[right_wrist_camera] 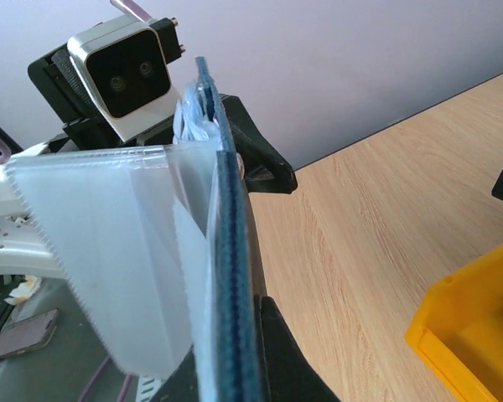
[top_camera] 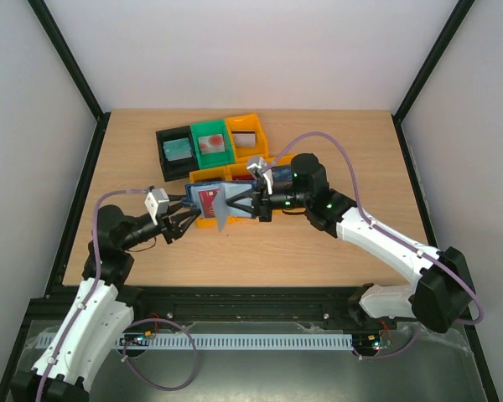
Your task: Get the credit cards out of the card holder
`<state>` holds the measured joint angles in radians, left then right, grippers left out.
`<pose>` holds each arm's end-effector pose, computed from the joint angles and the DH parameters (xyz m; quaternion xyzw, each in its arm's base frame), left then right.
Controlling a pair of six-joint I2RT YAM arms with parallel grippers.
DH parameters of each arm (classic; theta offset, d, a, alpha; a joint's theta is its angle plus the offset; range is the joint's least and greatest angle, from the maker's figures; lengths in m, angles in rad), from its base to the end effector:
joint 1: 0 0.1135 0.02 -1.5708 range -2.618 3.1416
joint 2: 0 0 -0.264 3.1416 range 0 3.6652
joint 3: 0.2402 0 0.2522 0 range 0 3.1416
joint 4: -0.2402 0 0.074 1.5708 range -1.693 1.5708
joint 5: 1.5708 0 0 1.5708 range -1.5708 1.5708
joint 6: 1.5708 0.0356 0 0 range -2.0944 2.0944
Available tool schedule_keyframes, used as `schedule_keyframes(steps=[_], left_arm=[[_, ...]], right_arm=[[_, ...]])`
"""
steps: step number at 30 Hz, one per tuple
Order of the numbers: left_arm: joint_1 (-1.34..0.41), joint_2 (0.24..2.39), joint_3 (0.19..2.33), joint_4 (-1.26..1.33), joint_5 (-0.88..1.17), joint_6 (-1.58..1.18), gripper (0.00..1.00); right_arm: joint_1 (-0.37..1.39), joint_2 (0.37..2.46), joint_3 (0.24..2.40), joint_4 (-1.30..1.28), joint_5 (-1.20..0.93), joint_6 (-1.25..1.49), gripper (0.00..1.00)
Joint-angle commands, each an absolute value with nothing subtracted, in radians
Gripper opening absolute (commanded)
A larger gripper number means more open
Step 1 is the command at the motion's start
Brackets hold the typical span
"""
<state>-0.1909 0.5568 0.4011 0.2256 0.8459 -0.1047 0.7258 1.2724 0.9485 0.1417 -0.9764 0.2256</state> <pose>0.1369 -0.0536 0.2811 0.3267 0.6084 -0.3751 0.6184 0.1944 0.2119 0.3277 -0.4588 0.5833 0.5792 0.3373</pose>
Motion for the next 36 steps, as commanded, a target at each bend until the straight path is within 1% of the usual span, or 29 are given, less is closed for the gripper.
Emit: schedule_keyframes(steps=[1, 3, 8, 11, 14, 16, 17, 18, 20, 21, 22, 28, 32, 34, 36], left_arm=[[-0.186, 0.552, 0.421, 0.277, 0.893, -0.094, 0.53], [-0.195, 0.555, 0.417, 0.293, 0.908, -0.106, 0.58], [-0.205, 0.556, 0.425, 0.252, 0.912, -0.089, 0.63], [-0.201, 0.552, 0.444, 0.195, 0.901, -0.064, 0.67], [-0.201, 0.546, 0.471, 0.108, 0.950, 0.012, 0.70], [-0.200, 0.546, 0.476, 0.073, 0.964, 0.032, 0.71], [-0.200, 0.547, 0.474, 0.077, 0.958, 0.033, 0.70], [-0.200, 0.550, 0.472, 0.089, 0.954, 0.032, 0.67], [-0.201, 0.555, 0.472, 0.122, 0.943, 0.014, 0.54], [-0.201, 0.556, 0.471, 0.133, 0.939, 0.008, 0.50], [-0.200, 0.555, 0.473, 0.137, 0.939, 0.006, 0.48], [-0.172, 0.551, 0.476, 0.098, 0.893, 0.075, 0.48], [-0.169, 0.556, 0.474, 0.115, 0.942, 0.078, 0.47], [-0.170, 0.559, 0.474, 0.117, 0.946, 0.079, 0.46], [-0.170, 0.560, 0.475, 0.113, 0.943, 0.089, 0.42]], right_arm=[[0.728, 1.269, 0.970, 0.211, -0.995, 0.257, 0.02], [0.728, 1.290, 0.981, 0.222, -0.971, 0.284, 0.02], [0.728, 1.323, 1.003, 0.219, -0.912, 0.319, 0.02], [0.729, 1.328, 1.004, 0.200, -0.881, 0.324, 0.02], [0.728, 1.328, 1.003, 0.183, -0.875, 0.318, 0.02], [0.728, 1.327, 0.999, 0.184, -0.879, 0.318, 0.02], [0.729, 1.327, 0.998, 0.184, -0.882, 0.318, 0.02], [0.729, 1.328, 0.999, 0.187, -0.887, 0.318, 0.02], [0.729, 1.324, 1.000, 0.189, -0.897, 0.319, 0.02], [0.729, 1.323, 1.000, 0.189, -0.901, 0.318, 0.02], [0.730, 1.320, 0.999, 0.189, -0.905, 0.316, 0.02], [0.730, 1.298, 0.995, 0.182, -0.948, 0.293, 0.01], [0.729, 1.300, 0.997, 0.185, -0.967, 0.293, 0.02], [0.730, 1.298, 0.997, 0.186, -0.979, 0.293, 0.02], [0.729, 1.293, 0.993, 0.191, -0.992, 0.292, 0.02]])
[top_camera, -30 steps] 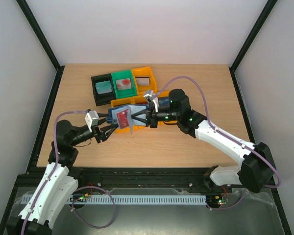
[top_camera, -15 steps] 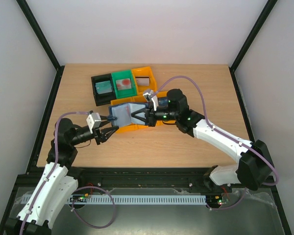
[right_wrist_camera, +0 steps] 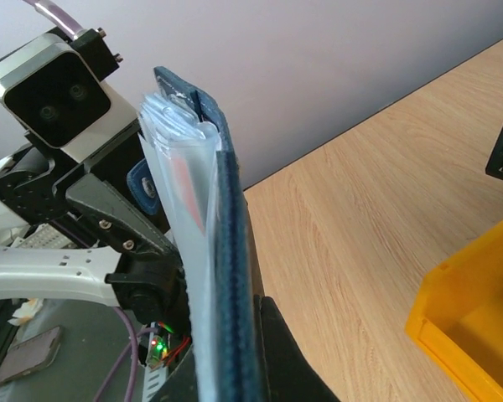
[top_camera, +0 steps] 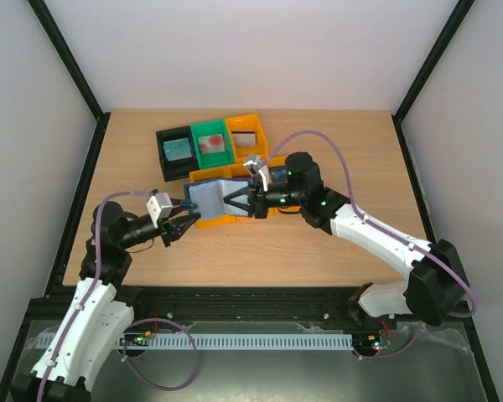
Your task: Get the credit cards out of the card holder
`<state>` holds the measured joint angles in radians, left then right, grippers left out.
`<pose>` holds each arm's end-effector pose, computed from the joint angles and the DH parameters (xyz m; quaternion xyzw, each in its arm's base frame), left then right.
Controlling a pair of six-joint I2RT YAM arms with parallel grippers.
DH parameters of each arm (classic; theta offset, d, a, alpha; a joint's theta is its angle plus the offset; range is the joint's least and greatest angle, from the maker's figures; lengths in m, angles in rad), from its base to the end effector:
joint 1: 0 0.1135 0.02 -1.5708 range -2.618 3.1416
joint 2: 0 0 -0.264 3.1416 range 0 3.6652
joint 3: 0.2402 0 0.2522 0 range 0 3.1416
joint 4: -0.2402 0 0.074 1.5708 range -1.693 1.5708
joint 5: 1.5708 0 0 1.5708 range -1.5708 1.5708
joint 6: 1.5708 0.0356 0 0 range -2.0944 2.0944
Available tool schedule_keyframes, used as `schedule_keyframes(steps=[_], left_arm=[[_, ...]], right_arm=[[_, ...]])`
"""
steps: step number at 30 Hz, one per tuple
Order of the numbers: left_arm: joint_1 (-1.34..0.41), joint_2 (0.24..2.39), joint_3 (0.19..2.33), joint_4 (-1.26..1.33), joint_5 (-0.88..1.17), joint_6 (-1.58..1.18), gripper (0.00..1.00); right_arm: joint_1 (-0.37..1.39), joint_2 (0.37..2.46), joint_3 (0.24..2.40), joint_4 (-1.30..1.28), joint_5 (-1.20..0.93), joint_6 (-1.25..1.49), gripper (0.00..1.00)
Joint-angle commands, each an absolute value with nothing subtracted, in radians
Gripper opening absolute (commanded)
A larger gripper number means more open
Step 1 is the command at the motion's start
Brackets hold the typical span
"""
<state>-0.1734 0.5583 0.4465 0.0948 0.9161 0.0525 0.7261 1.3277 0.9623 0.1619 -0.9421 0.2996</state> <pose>0.1349 -0.0523 0.2840 0.3801 0.6006 -0.3527 0.6086 0.2050 0.2205 0.3191 -0.4264 0.6145 0.5827 0.3178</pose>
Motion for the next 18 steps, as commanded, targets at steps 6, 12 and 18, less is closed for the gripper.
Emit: schedule_keyframes(steps=[6, 12, 18], left_arm=[[-0.170, 0.561, 0.474, 0.122, 0.938, 0.100, 0.37], [-0.168, 0.556, 0.475, 0.110, 0.950, 0.108, 0.33], [-0.170, 0.563, 0.471, 0.137, 0.937, 0.132, 0.43]], right_arm=[[0.730, 1.282, 0.989, 0.206, -1.036, 0.290, 0.02], [0.730, 1.267, 0.979, 0.205, -1.064, 0.276, 0.02], [0.733, 1.267, 0.977, 0.219, -1.144, 0.276, 0.02]])
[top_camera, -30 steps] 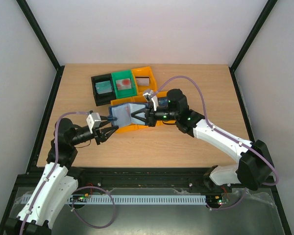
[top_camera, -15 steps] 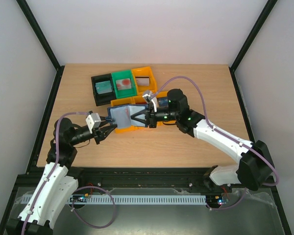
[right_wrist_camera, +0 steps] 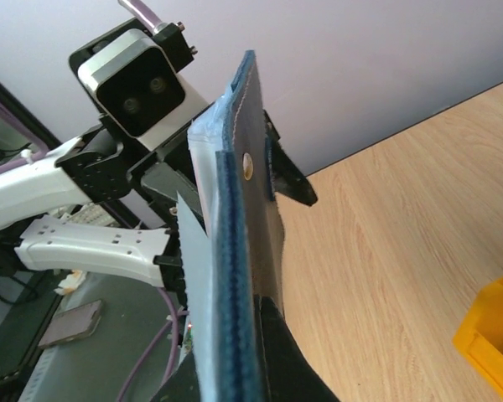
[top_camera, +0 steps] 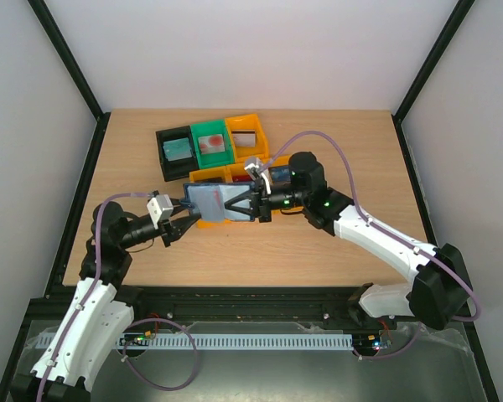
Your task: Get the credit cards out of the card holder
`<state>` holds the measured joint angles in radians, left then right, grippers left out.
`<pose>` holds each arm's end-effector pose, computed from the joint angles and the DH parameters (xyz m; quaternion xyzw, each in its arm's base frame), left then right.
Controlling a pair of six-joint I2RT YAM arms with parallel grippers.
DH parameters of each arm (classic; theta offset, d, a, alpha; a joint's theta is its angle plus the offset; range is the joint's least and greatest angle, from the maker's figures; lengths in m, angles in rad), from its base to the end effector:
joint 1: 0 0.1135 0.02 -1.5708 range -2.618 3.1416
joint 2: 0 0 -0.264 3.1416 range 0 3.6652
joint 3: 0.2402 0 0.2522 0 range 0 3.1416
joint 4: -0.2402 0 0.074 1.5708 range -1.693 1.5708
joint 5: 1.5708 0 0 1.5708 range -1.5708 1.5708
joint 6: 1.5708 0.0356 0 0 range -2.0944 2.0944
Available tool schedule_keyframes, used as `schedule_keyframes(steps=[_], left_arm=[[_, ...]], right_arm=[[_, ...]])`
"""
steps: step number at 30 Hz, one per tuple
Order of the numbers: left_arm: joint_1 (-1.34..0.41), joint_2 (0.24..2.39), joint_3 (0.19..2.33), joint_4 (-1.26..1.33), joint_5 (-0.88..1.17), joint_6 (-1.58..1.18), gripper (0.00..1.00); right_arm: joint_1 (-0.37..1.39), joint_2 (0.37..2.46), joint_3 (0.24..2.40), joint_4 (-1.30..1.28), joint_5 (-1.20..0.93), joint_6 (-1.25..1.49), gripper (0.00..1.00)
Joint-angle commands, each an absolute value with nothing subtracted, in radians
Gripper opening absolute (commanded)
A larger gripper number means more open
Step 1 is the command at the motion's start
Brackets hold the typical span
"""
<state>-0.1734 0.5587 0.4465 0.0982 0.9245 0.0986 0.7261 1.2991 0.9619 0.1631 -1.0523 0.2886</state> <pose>0.1347 -0.0524 0.2843 0.3966 0.5890 -0.3408 0.6161 0.1966 0.2159 0.3275 -0.4589 0.5765 0.6063 0.2991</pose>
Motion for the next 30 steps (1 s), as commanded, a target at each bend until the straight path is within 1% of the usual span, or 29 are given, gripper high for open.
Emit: schedule_keyframes(steps=[1, 4, 7, 14, 17, 19, 21, 23, 24, 25, 27, 30], left_arm=[[-0.170, 0.565, 0.466, 0.151, 0.955, 0.129, 0.45], [-0.183, 0.569, 0.448, 0.221, 0.995, 0.074, 0.46], [-0.201, 0.572, 0.436, 0.271, 1.000, 0.035, 0.45], [-0.232, 0.578, 0.425, 0.302, 1.026, 0.009, 0.43], [-0.243, 0.580, 0.420, 0.318, 1.022, -0.004, 0.41], [-0.244, 0.578, 0.420, 0.323, 1.024, -0.006, 0.36], [-0.246, 0.577, 0.419, 0.327, 1.025, -0.009, 0.24], [-0.246, 0.577, 0.417, 0.326, 1.025, -0.011, 0.07], [-0.247, 0.575, 0.418, 0.321, 1.023, -0.012, 0.03], [-0.247, 0.574, 0.419, 0.312, 1.017, -0.011, 0.02], [-0.248, 0.569, 0.425, 0.273, 0.993, 0.005, 0.02], [-0.254, 0.552, 0.437, 0.172, 0.833, 0.077, 0.02]], right_arm=[[0.738, 1.272, 0.977, 0.220, -1.156, 0.274, 0.02], [0.757, 1.287, 0.979, 0.222, -1.166, 0.267, 0.02], [0.768, 1.300, 0.984, 0.226, -1.161, 0.265, 0.02], [0.777, 1.331, 0.997, 0.257, -1.152, 0.272, 0.02], [0.779, 1.345, 1.001, 0.279, -1.145, 0.282, 0.02], [0.778, 1.351, 0.998, 0.294, -1.132, 0.282, 0.02], [0.779, 1.359, 0.997, 0.309, -1.103, 0.286, 0.02], [0.778, 1.370, 0.997, 0.338, -1.074, 0.308, 0.02], [0.779, 1.374, 0.997, 0.351, -1.059, 0.317, 0.03], [0.779, 1.380, 0.997, 0.358, -1.046, 0.322, 0.07], [0.775, 1.382, 0.997, 0.335, -0.993, 0.313, 0.20], [0.751, 1.349, 0.986, 0.247, -0.868, 0.265, 0.50]])
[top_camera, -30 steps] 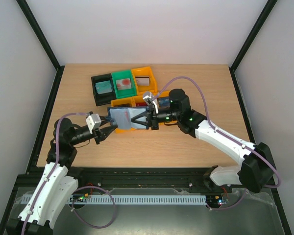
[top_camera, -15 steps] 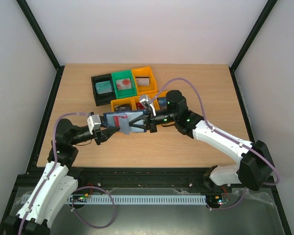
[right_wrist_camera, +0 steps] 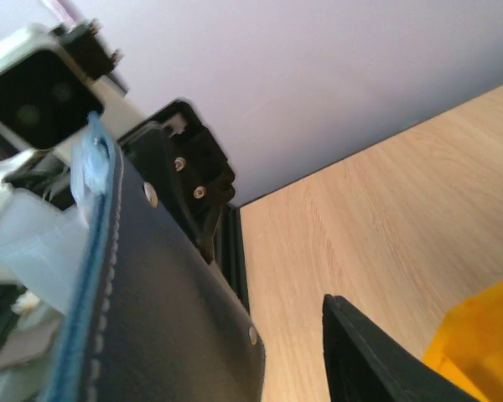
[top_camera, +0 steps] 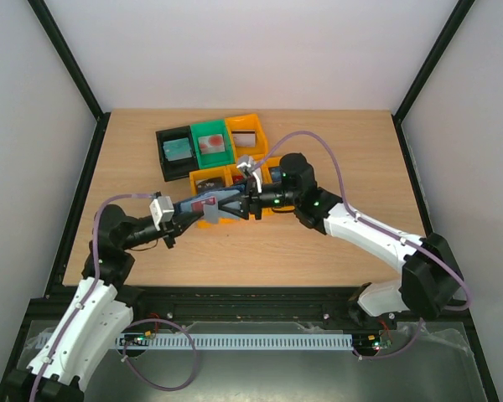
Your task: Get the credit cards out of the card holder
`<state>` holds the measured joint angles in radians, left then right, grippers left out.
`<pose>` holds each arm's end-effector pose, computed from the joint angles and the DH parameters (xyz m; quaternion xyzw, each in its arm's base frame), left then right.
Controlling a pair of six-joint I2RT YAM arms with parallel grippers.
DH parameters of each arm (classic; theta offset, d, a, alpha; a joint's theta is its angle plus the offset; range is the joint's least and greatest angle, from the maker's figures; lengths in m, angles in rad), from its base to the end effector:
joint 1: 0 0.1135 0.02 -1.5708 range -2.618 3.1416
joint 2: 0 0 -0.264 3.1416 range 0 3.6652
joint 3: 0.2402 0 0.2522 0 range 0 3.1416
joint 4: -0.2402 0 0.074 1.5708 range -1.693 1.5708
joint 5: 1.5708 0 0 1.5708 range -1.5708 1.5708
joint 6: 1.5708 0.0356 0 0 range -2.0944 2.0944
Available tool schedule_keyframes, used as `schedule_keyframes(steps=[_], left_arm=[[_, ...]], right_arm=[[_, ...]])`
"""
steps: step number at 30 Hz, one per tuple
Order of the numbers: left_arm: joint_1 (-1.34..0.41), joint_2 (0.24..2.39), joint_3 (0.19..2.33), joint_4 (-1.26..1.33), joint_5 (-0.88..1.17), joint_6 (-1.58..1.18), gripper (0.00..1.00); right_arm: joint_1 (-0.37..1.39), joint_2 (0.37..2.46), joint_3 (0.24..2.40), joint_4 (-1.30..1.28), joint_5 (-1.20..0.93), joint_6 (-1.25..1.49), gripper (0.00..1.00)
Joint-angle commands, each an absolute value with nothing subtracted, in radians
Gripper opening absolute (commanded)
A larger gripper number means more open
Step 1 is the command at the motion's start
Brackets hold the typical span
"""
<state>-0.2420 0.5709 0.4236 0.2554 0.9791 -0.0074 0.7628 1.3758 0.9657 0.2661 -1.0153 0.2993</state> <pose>0.1311 -0.0628 0.2897 0.4166 0.5444 -0.3933 0.6127 0.2026 0.2355 0.3165 -0.4614 0.5701 0.6066 0.3070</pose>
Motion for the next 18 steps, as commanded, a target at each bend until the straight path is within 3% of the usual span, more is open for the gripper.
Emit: schedule_keyframes(steps=[1, 3, 6, 9, 13, 18], left_arm=[[-0.260, 0.544, 0.436, 0.146, 0.712, 0.126, 0.02], [-0.291, 0.544, 0.424, 0.134, 0.477, 0.207, 0.02], [-0.396, 0.572, 0.389, 0.180, 0.099, 0.426, 0.02], [-0.456, 0.592, 0.356, 0.238, -0.088, 0.620, 0.02], [-0.469, 0.608, 0.422, 0.173, -0.047, 0.472, 0.02], [-0.422, 0.568, 0.479, 0.071, 0.279, 0.131, 0.02]], right_arm=[[0.742, 1.331, 0.977, 0.220, -0.819, 0.253, 0.58], [0.739, 1.293, 0.968, 0.163, -0.670, 0.224, 0.69], [0.754, 1.283, 0.988, 0.069, -0.440, 0.200, 0.74], [0.851, 1.288, 1.016, 0.054, -0.271, 0.147, 0.74], [0.912, 1.292, 0.984, 0.240, -0.365, 0.202, 0.77], [0.909, 1.292, 0.975, 0.288, -0.370, 0.222, 0.81]])
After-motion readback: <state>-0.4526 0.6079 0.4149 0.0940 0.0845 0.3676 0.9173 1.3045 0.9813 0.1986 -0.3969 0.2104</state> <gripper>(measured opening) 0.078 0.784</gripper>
